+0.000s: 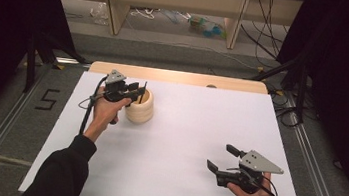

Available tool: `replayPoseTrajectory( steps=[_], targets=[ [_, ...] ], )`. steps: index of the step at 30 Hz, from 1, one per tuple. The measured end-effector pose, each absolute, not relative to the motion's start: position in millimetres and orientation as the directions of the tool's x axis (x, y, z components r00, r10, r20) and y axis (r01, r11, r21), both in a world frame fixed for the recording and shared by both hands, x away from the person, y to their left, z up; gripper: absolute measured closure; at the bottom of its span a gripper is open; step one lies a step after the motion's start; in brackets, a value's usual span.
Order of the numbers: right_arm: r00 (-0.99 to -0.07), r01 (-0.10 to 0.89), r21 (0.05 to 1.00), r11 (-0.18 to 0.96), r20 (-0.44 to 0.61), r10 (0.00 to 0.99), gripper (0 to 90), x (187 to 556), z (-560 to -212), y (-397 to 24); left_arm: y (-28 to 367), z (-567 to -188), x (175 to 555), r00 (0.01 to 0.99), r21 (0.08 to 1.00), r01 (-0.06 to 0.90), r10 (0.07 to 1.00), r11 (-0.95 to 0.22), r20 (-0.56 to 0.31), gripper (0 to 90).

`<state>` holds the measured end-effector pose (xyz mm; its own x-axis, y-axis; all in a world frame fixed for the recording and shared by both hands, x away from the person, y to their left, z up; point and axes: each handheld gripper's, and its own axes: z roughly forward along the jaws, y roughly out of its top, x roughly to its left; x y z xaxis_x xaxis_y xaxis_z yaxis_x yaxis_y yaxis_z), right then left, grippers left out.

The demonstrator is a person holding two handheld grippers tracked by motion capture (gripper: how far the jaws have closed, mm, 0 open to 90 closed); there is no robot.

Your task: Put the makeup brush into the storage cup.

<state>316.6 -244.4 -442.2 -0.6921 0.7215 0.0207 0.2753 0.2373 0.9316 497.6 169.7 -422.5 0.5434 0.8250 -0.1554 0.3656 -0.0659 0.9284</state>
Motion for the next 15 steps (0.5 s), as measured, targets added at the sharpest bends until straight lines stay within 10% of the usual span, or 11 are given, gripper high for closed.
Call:
replayPoseTrajectory(
  steps=[6, 15],
  targets=[
    [-0.691, 0.276, 0.931, 0.237, 0.021, 0.722, 16.4, 317, -442, -244, 172, -416, 487, 0.553, 0.939, 0.34, 0.818, -0.047, -0.159, 39.0],
    [-0.693, 0.262, 0.939, 0.224, 0.021, 0.721, 16.4, 317, -443, -243, 174, -411, 477, 0.569, 0.946, 0.323, 0.807, -0.043, -0.157, 34.6]
  ],
)
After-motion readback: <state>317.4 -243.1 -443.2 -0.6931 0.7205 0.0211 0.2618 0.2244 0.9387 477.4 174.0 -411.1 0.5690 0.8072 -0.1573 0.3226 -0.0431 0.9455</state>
